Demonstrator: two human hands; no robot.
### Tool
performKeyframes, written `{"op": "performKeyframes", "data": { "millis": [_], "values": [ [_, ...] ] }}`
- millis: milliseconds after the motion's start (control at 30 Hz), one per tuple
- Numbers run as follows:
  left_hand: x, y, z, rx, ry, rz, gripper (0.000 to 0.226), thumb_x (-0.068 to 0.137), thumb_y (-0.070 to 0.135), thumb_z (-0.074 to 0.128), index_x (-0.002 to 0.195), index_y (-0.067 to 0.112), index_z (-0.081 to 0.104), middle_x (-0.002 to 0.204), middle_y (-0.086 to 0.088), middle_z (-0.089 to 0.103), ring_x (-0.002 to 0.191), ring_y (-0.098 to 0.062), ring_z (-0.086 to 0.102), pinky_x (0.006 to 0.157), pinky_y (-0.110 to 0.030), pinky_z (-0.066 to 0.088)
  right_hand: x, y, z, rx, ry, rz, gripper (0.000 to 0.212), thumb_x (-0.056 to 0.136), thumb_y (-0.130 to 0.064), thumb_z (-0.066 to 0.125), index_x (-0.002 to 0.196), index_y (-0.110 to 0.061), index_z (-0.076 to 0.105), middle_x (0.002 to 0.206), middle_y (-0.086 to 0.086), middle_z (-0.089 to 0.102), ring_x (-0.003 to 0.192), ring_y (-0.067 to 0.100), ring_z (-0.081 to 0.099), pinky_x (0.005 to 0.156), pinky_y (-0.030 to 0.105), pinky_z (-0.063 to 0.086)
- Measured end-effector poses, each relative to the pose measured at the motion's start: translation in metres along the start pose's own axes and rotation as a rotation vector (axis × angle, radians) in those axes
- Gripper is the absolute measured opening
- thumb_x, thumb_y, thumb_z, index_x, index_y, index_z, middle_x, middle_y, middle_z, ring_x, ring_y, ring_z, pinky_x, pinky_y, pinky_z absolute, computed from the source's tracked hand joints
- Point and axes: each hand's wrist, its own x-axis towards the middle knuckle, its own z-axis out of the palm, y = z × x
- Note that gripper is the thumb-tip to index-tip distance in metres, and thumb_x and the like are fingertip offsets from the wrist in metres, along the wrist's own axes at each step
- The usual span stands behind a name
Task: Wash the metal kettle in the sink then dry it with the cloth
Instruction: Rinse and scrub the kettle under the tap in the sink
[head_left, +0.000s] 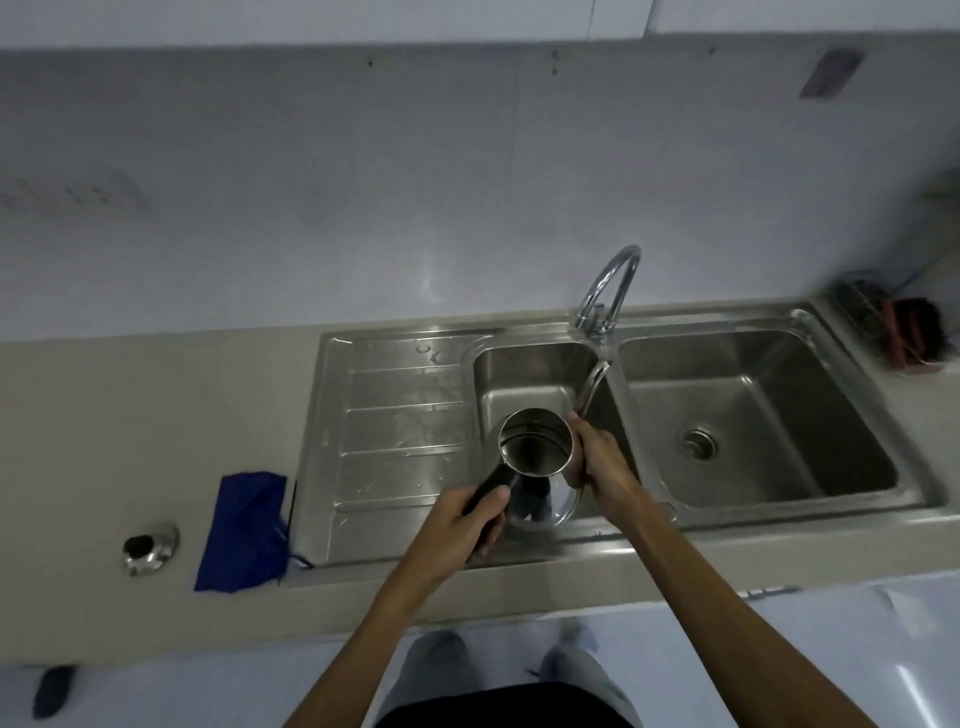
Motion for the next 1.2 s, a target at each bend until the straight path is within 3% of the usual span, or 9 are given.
{"op": "performKeyframes", "data": {
  "millis": [133, 300, 500, 700, 833, 933, 1033, 1100, 1200],
  "values": [
    [-0.001, -0.005, 0.013, -0.103, 0.172, 0.007, 0.036, 0.101, 0.027, 0.048, 0.073, 0.008, 0.058, 0.050, 0.003, 0.054, 0.041, -0.010, 0.046, 0.043, -0.022, 0.035, 0.031, -0.002, 0.008, -0.106, -0.103, 0.029, 0.040, 0.094, -0.048, 0.053, 0.108, -0.015, 0.071, 0.096, 0.002, 0.075, 0.089, 0.017, 0.067, 0.070, 0.030, 0.047],
    [0.006, -0.016, 0.053, -0.198, 0.441, 0.018, 0.038, 0.102, 0.022, 0.047, 0.070, 0.005, 0.058, 0.052, 0.000, 0.056, 0.041, -0.011, 0.045, 0.041, -0.022, 0.034, 0.056, -0.008, 0.007, -0.219, -0.260, 0.042, 0.040, 0.094, -0.052, 0.051, 0.103, -0.016, 0.067, 0.049, -0.012, 0.062, 0.040, -0.002, 0.055, 0.037, 0.014, 0.038],
    [0.022, -0.033, 0.098, -0.257, 0.653, 0.079, 0.038, 0.102, 0.013, 0.047, 0.068, -0.003, 0.053, 0.051, -0.011, 0.049, 0.039, -0.014, 0.039, 0.039, -0.023, 0.029, 0.078, -0.004, -0.007, -0.234, -0.373, 0.043, 0.033, 0.095, -0.048, 0.053, 0.083, -0.019, 0.065, 0.044, -0.008, 0.059, 0.035, 0.002, 0.052, 0.033, 0.014, 0.035],
    [0.039, -0.038, 0.132, -0.310, 0.840, 0.089, 0.044, 0.100, 0.007, 0.049, 0.061, -0.013, 0.043, 0.053, -0.014, 0.039, 0.039, -0.014, 0.033, 0.040, -0.022, 0.027, 0.094, -0.002, -0.020, -0.285, -0.447, 0.019, 0.034, 0.097, -0.045, 0.051, 0.084, -0.018, 0.067, 0.049, -0.006, 0.062, 0.038, 0.006, 0.054, 0.037, 0.018, 0.038],
    [0.053, -0.039, 0.141, -0.264, 0.921, 0.104, 0.043, 0.099, 0.005, 0.051, 0.056, 0.009, 0.048, 0.047, -0.002, 0.040, 0.041, -0.012, 0.034, 0.042, -0.021, 0.028, 0.108, -0.003, -0.033, -0.323, -0.527, -0.023, 0.042, 0.096, -0.052, 0.048, 0.091, -0.015, 0.068, 0.057, 0.000, 0.065, 0.049, 0.015, 0.060, 0.047, 0.024, 0.046],
    [0.068, -0.044, 0.143, -0.261, 0.963, 0.111, 0.042, 0.098, 0.010, 0.054, 0.056, 0.011, 0.050, 0.048, -0.001, 0.042, 0.045, -0.013, 0.036, 0.045, -0.023, 0.030, 0.126, -0.006, -0.048, -0.350, -0.536, -0.079, 0.035, 0.099, -0.043, 0.049, 0.104, -0.014, 0.068, 0.088, 0.004, 0.071, 0.083, 0.017, 0.067, 0.067, 0.027, 0.052],
    [0.085, -0.049, 0.144, -0.255, 0.977, 0.101, 0.038, 0.093, 0.021, 0.057, 0.057, 0.012, 0.053, 0.050, -0.004, 0.045, 0.047, -0.016, 0.039, 0.048, -0.027, 0.032, 0.157, -0.015, -0.070, -0.426, -0.436, -0.175, 0.032, 0.098, -0.034, 0.055, 0.125, -0.017, 0.061, 0.122, 0.002, 0.064, 0.117, 0.018, 0.057, 0.092, 0.032, 0.049],
    [0.099, -0.052, 0.144, -0.277, 0.977, 0.091, 0.039, 0.094, 0.018, 0.057, 0.056, 0.016, 0.054, 0.050, -0.004, 0.045, 0.047, -0.017, 0.039, 0.049, -0.028, 0.031, 0.178, -0.027, -0.084, -0.506, -0.383, -0.208, 0.049, 0.096, -0.033, 0.058, 0.140, -0.013, 0.050, 0.134, 0.002, 0.056, 0.125, 0.019, 0.052, 0.107, 0.040, 0.043],
    [0.122, -0.056, 0.141, -0.280, 0.984, 0.069, 0.039, 0.092, 0.026, 0.059, 0.054, 0.020, 0.056, 0.049, -0.002, 0.046, 0.048, -0.018, 0.041, 0.051, -0.032, 0.033, 0.205, -0.047, -0.101, -0.645, -0.314, -0.355, 0.043, 0.095, -0.025, 0.060, 0.134, -0.006, 0.053, 0.129, 0.011, 0.060, 0.122, 0.028, 0.056, 0.104, 0.039, 0.042]
  ]
}}
